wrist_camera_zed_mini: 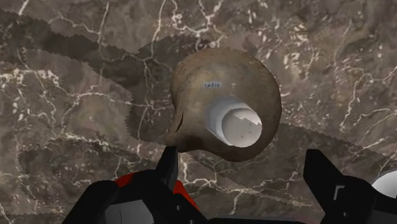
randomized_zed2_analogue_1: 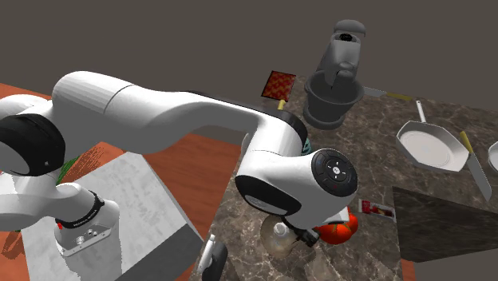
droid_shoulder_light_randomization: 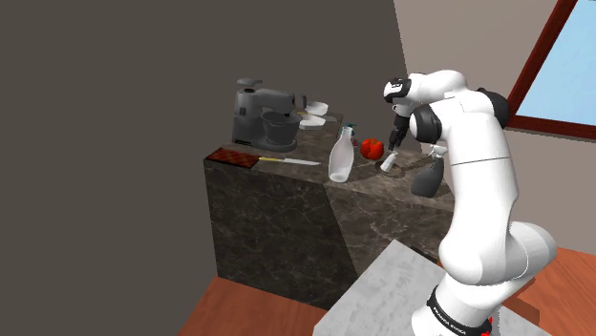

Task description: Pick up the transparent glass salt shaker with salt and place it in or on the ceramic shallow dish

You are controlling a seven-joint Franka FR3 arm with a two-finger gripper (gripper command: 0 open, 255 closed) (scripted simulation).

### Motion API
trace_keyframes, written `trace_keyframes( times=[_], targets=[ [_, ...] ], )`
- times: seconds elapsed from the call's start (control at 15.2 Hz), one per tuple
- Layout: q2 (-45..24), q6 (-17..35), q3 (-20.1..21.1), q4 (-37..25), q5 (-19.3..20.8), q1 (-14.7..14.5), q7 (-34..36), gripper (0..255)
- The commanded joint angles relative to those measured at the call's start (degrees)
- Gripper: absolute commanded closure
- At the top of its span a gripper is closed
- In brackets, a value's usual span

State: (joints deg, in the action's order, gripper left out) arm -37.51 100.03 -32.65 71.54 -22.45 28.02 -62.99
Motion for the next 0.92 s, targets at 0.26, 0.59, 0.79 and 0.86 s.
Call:
trace_keyframes(
  times=[0.26, 0.59, 0.79, 0.86],
  targets=[
    [-0.2, -5.9, -0.1, -6.5, 0.2, 1.6, 0.8, 0],
    [-0.5, -7.6, -0.1, -8.5, 0.2, 2.1, 1.0, 0],
    [-0.5, -7.6, -0.1, -8.5, 0.2, 2.1, 1.0, 0],
    [-0.5, -7.6, -0.1, -8.5, 0.2, 2.1, 1.0, 0]
  ],
)
